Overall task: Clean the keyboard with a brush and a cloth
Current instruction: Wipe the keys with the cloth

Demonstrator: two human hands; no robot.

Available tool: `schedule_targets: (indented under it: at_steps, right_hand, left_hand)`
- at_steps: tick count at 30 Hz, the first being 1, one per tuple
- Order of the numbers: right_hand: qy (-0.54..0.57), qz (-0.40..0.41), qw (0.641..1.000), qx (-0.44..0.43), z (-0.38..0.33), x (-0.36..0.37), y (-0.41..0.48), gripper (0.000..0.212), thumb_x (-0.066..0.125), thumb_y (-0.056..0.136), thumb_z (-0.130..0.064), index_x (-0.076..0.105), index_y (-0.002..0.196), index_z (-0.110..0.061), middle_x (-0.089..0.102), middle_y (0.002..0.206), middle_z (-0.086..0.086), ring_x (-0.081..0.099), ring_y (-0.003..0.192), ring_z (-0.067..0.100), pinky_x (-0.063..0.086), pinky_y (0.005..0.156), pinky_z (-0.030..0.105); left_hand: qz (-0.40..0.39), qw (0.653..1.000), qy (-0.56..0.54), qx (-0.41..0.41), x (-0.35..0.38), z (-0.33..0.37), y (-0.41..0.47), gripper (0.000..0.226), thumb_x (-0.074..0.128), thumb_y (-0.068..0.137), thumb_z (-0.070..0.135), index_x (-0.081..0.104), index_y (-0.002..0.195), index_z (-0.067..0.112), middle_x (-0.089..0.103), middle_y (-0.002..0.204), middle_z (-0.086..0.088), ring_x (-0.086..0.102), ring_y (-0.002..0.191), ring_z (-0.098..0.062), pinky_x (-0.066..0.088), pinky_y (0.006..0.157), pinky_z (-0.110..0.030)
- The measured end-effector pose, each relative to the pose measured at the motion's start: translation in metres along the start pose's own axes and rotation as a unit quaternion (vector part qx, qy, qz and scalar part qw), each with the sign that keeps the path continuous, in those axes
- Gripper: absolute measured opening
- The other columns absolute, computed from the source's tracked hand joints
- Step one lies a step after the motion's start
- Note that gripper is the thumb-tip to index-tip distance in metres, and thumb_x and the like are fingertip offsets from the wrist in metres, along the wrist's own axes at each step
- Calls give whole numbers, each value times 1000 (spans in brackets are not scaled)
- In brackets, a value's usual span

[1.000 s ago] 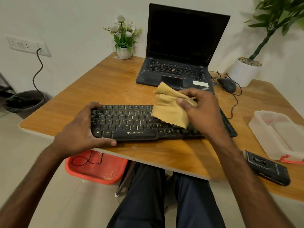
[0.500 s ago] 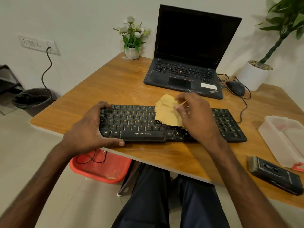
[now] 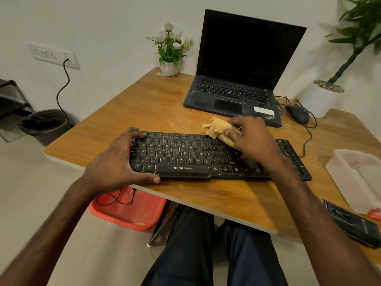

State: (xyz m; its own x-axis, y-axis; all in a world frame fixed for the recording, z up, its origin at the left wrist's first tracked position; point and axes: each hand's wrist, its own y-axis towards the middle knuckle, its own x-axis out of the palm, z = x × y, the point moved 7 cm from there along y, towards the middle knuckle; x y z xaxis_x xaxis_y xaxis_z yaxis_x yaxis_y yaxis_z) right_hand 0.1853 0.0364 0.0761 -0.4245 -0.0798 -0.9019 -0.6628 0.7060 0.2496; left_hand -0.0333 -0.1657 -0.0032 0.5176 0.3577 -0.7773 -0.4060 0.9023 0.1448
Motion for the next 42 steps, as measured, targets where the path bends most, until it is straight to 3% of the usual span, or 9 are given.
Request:
schedule_targets:
  at_steps: [3,5,10,16,20,26,31,37,42]
  right_hand:
    - [91,98,990,37,6,-17,6,27,51,98,-15,62,123,-10,63,103,0,56,92,12,36,68,22]
    - [47,129,990,6,-4,-17,7,24,47,100,-16,58,120,-9,58,102,0,54,92,14,34,70,24]
    - [-173,18,977,-122,-38,34,2,37,60,96,-20,50,131,-15,55,122,3,51,109,16,46,90,29]
    - [-70,-55,981,-171,-62,41,-12,33,61,94,-15,59,127,-23,59,115,-4,54,106,12,44,92,27]
    - [-132,-50,948,-284,-79,50,-40,41,68,85,-5,62,123,-18,61,111,0,55,98,17,47,74,27]
    - [-122,25,969,-212,-45,32,-23,35,72,80,-2,67,113,-15,64,106,4,59,97,20,56,80,40]
    - [-47,-41,954,-292,-71,45,-65,35,67,79,-7,67,112,-14,65,109,5,61,99,20,54,82,32]
    - [-97,31,979,-177,-28,29,-36,33,65,83,-6,68,115,-14,63,106,4,57,97,18,55,82,41]
    - [-41,2,969,-242,-66,48,-69,34,59,79,-7,68,112,-11,64,107,6,59,97,19,53,84,32]
  left_hand:
    - [4,1000,-5,1,0,0,0,131,69,34,95,30,145,37,26,155,22,39,133,-4,45,106,-45]
    - [5,1000,-7,0,0,0,0,131,69,34,95,29,145,38,30,152,22,41,131,-4,46,104,-44]
    - [2,1000,-4,-5,0,-2,1,131,68,33,96,28,144,39,30,152,21,42,129,-4,46,103,-44]
    - [4,1000,-7,-6,1,-2,1,131,71,34,94,27,145,39,35,148,20,46,127,-6,48,101,-45]
    - [-4,1000,-16,-10,1,-3,1,132,72,32,93,24,145,42,39,146,14,47,126,-8,47,100,-43]
    - [-6,1000,-24,-15,1,-4,1,134,72,30,94,23,144,43,42,143,16,48,126,-9,47,102,-44]
    - [-9,1000,-23,-18,2,-5,1,134,73,31,93,22,145,42,42,142,15,49,123,-8,48,98,-41]
    - [-11,1000,-17,-11,1,-2,2,135,70,32,94,21,146,41,39,142,18,46,125,-7,46,99,-40]
    - [-10,1000,-16,-14,2,-2,1,134,71,33,93,21,146,41,38,140,19,46,124,-7,46,98,-39]
